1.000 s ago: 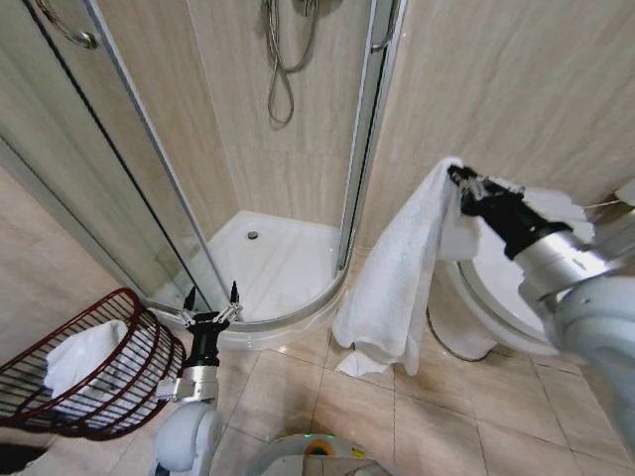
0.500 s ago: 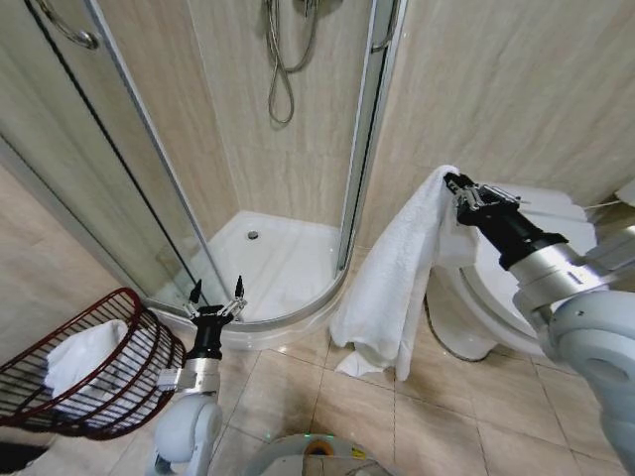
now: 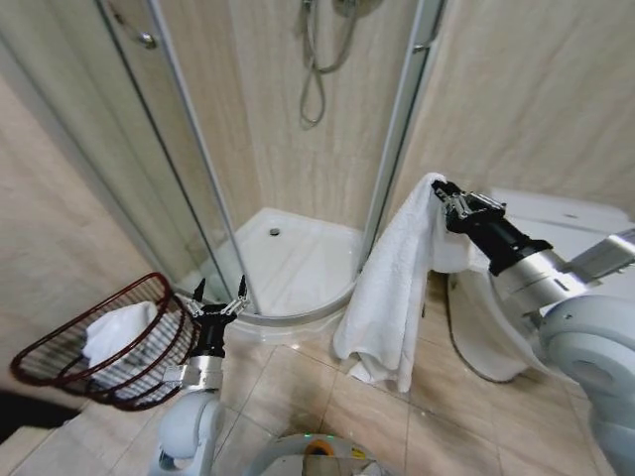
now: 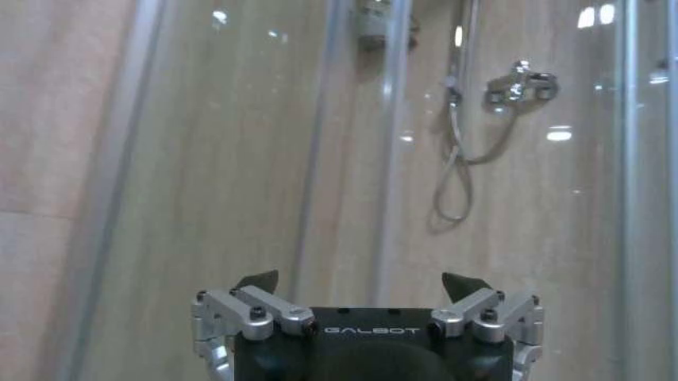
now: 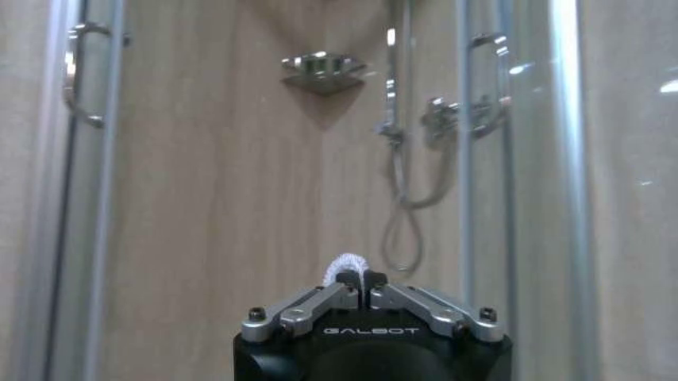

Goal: Discard the used towel into the hamper.

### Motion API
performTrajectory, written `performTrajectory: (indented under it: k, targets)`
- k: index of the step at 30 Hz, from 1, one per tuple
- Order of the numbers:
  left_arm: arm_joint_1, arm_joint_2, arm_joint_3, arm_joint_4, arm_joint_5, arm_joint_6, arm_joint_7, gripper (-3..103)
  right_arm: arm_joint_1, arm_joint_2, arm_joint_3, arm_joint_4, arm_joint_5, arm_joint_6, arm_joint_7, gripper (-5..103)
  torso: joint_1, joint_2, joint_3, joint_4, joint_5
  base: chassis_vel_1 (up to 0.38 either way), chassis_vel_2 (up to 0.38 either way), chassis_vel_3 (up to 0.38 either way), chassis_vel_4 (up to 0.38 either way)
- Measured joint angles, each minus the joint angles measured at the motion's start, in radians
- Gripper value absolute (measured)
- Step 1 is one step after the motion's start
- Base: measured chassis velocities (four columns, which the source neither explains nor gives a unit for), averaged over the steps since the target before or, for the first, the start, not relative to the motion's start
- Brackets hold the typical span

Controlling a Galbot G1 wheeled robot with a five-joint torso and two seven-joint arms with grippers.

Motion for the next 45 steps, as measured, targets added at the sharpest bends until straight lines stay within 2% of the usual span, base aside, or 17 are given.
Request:
performTrajectory:
  k: [22,27,45]
  targets:
    - [0.01,0.0,-0.008,-0.006,-0.001,-0.003,0.002,100,-0.087,0.029,0.01,0.001,-0.023,-0.004,-0.004,1,0.0,0.0,0.0,0.0001,-0.0003,0.126,0.123,0.126,0.119]
    - [0.01,-0.005,-0.007,0.001,0.005,-0.005,0.006,100,-0.116,0.033,0.018,0.001,-0.092,0.01,-0.053,1,0.0,0.0,0.0,-0.0001,-0.0003,0.12,0.125,0.125,0.121]
    - [0.01,-0.011,-0.008,0.005,0.019,-0.008,0.008,100,-0.075,0.053,0.005,0.001,-0.096,0.01,-0.052,1,0.0,0.0,0.0,0.0,0.0,0.128,0.122,0.126,0.125]
